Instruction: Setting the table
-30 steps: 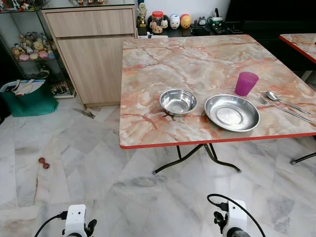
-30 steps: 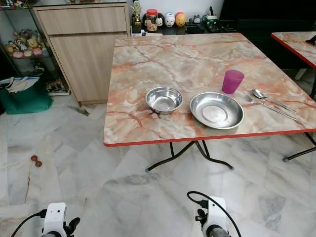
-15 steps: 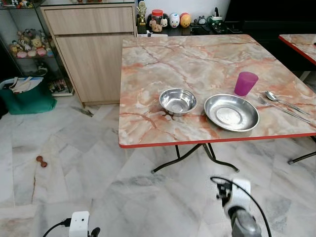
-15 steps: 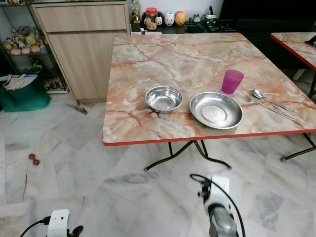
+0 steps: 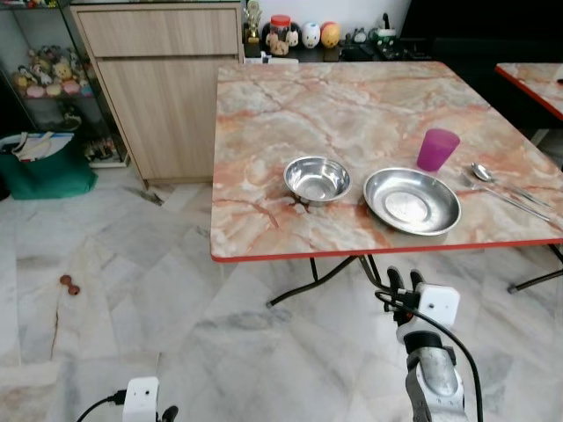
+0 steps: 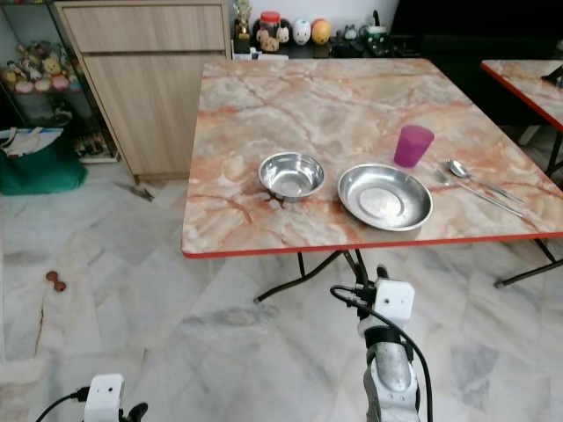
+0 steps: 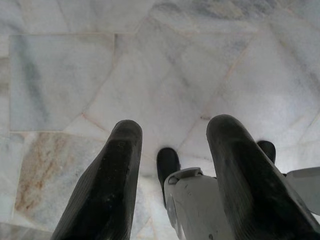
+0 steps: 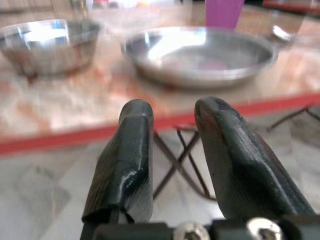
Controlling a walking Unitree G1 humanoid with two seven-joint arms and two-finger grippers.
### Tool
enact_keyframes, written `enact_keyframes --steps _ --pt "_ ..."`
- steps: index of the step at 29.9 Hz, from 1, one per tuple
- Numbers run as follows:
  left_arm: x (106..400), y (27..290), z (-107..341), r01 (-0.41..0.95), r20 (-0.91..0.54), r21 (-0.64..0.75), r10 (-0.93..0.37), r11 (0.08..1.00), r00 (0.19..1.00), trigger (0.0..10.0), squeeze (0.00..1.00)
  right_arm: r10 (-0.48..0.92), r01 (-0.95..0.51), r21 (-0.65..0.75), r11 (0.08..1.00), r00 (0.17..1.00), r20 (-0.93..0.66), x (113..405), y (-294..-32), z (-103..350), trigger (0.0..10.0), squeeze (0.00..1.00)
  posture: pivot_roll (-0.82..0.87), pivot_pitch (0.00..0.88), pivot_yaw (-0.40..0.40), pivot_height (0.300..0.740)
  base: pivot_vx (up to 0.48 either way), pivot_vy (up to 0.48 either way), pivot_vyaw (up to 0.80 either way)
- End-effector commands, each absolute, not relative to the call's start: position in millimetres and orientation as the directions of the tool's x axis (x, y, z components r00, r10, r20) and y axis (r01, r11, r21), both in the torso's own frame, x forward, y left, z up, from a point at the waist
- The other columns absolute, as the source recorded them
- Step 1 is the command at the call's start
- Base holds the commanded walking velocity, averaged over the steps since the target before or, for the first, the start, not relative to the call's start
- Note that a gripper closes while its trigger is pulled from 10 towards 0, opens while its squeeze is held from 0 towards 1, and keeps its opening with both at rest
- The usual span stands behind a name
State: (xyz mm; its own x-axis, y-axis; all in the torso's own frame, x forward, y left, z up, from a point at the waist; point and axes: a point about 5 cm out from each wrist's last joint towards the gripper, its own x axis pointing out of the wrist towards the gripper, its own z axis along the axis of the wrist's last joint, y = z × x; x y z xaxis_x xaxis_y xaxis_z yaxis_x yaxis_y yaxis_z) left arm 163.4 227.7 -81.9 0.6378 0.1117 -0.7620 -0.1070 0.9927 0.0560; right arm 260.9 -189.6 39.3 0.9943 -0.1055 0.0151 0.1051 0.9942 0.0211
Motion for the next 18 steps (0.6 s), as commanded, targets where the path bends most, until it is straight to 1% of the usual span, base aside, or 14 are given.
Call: enact_keyframes --steps 1,4,7,10,14,18 --pt "162 228 -83 -0.112 -0.765 0.055 0.114 0.992 0.634 10.0 0.00 -0.095 0.095 0.017 0.995 0.994 0.056 265 -187 52 10.0 0.00 -0.06 0.000 -0.070 0.740 0.000 0.000 0.00" --pt "164 228 -81 -0.110 -0.755 0.063 0.120 0.992 0.645 10.0 0.00 -0.074 0.073 0.021 0.997 0.992 0.104 280 -184 70 10.0 0.00 -0.06 0.000 -0.068 0.740 0.000 0.000 0.00" --pt "166 228 -80 -0.103 -0.750 0.063 0.115 0.993 0.651 10.0 0.00 -0.088 0.082 0.044 0.996 0.986 0.141 300 -186 89 10.0 0.00 -0.05 0.000 -0.076 0.740 0.000 0.000 0.00" --pt "168 228 -79 -0.099 -0.743 0.069 0.117 0.993 0.659 10.0 0.00 -0.082 0.075 0.049 0.996 0.985 0.149 306 -184 95 10.0 0.00 -0.05 0.000 -0.077 0.740 0.000 0.000 0.00" --pt "173 223 -78 -0.099 -0.729 0.055 0.108 0.994 0.676 10.0 0.00 -0.055 0.049 0.046 0.998 0.988 0.142 314 -178 100 10.0 0.00 -0.04 0.000 -0.080 0.740 0.000 -0.437 0.00" --pt "174 221 -78 -0.097 -0.727 0.055 0.107 0.994 0.678 10.0 0.00 -0.059 0.052 0.051 0.997 0.987 0.147 318 -178 104 10.0 0.00 -0.04 0.000 -0.076 0.740 0.000 -0.460 0.00"
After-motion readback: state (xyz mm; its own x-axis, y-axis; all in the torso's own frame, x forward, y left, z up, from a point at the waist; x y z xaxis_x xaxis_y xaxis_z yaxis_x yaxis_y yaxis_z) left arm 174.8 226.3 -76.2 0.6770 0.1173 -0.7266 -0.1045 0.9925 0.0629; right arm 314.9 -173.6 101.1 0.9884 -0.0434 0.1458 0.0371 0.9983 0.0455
